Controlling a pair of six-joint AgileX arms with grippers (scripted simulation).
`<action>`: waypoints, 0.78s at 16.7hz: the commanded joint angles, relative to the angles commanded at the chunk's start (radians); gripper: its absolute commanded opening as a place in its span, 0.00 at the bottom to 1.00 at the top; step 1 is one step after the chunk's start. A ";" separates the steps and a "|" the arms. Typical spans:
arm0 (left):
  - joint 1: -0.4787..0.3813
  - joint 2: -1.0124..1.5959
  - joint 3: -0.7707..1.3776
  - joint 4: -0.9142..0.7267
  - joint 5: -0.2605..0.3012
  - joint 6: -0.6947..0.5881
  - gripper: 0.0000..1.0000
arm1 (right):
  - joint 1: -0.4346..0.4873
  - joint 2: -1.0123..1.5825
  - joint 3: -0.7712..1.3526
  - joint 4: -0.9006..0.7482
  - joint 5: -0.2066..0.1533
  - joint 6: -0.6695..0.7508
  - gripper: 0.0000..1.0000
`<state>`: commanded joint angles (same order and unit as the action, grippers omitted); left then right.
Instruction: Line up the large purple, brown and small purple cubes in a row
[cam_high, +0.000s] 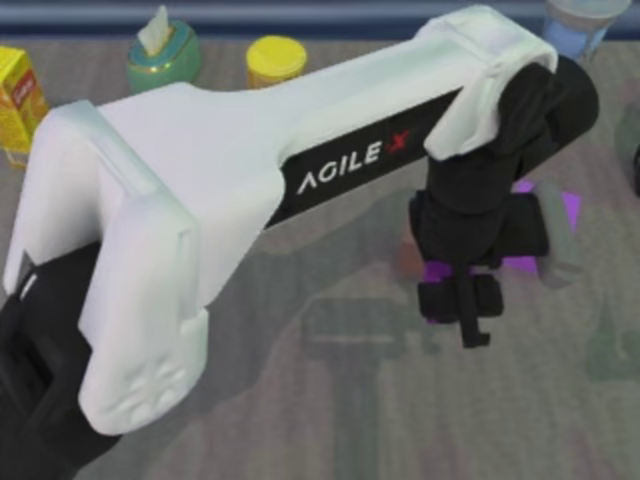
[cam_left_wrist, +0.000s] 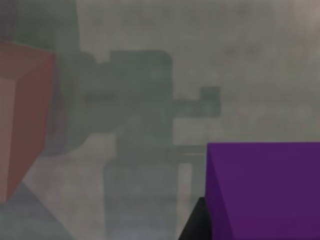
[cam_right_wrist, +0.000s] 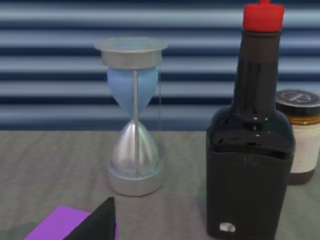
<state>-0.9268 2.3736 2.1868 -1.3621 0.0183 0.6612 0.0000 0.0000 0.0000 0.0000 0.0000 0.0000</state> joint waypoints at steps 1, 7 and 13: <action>-0.001 0.000 -0.003 0.003 0.000 0.001 0.00 | 0.000 0.000 0.000 0.000 0.000 0.000 1.00; -0.003 0.032 -0.154 0.191 0.000 -0.004 0.00 | 0.000 0.000 0.000 0.000 0.000 0.000 1.00; -0.005 0.045 -0.203 0.244 -0.001 -0.004 0.00 | 0.000 0.000 0.000 0.000 0.000 0.000 1.00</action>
<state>-0.9317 2.4189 1.9840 -1.1183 0.0177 0.6568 0.0000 0.0000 0.0000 0.0000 0.0000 0.0000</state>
